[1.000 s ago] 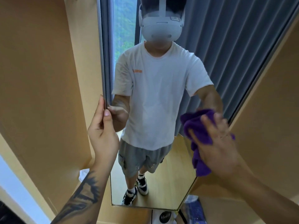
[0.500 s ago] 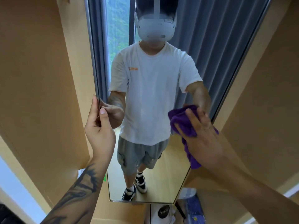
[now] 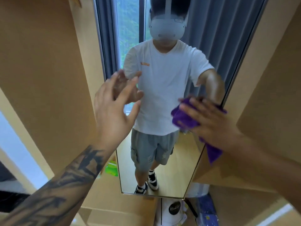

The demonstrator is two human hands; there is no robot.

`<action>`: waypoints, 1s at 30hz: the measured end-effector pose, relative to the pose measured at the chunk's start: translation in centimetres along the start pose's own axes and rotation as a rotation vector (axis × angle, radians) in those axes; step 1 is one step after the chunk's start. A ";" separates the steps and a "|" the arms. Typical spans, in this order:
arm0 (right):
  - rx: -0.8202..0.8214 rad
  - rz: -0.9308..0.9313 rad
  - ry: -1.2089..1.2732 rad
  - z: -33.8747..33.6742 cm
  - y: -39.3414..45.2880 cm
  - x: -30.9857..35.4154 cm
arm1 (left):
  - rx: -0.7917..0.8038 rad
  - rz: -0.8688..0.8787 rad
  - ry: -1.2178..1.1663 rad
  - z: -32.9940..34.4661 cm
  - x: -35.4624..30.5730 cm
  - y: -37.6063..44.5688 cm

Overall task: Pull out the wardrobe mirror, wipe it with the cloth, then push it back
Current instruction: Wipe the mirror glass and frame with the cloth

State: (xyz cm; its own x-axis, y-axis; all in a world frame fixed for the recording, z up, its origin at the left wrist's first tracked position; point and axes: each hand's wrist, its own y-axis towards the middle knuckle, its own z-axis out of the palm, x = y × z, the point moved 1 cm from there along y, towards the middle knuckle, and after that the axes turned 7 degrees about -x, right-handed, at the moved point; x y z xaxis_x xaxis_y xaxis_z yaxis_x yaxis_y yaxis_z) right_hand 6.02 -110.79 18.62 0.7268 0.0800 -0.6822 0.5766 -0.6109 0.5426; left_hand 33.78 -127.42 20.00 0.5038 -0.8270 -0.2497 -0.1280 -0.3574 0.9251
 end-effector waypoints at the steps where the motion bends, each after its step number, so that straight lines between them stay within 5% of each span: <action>1: -0.014 0.033 -0.017 -0.5 0.4 -1.5 | 0.016 0.088 0.031 0.1 -0.6 1.0; 6: -0.069 0.203 -0.048 0.0 0.5 -0.1 | 0.061 0.306 0.138 1.9 -3.7 5.9; 10: -0.006 0.084 -0.028 2.3 -2.1 5.3 | 0.081 0.379 0.193 3.2 -4.9 6.7; 14: 0.049 -0.022 -0.033 1.8 -2.0 3.8 | 0.082 0.397 0.218 4.0 -4.2 6.3; 21: -0.088 0.268 0.107 1.5 -1.3 2.5 | 0.055 0.394 0.175 4.9 -3.6 6.2; 26: -0.020 0.073 0.111 3.7 -2.3 6.4 | 0.027 0.409 0.138 5.3 -3.3 6.3; 30: -0.045 0.033 0.049 3.6 -0.7 2.9 | -0.006 0.419 0.094 5.8 -3.3 6.1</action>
State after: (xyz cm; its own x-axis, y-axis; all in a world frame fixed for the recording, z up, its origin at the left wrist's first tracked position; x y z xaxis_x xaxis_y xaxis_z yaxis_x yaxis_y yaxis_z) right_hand 6.36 -112.95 14.44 0.7624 0.0999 -0.6394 0.5675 -0.5781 0.5863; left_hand 26.38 -129.35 24.84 0.4854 -0.8567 0.1746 -0.3332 0.0033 0.9429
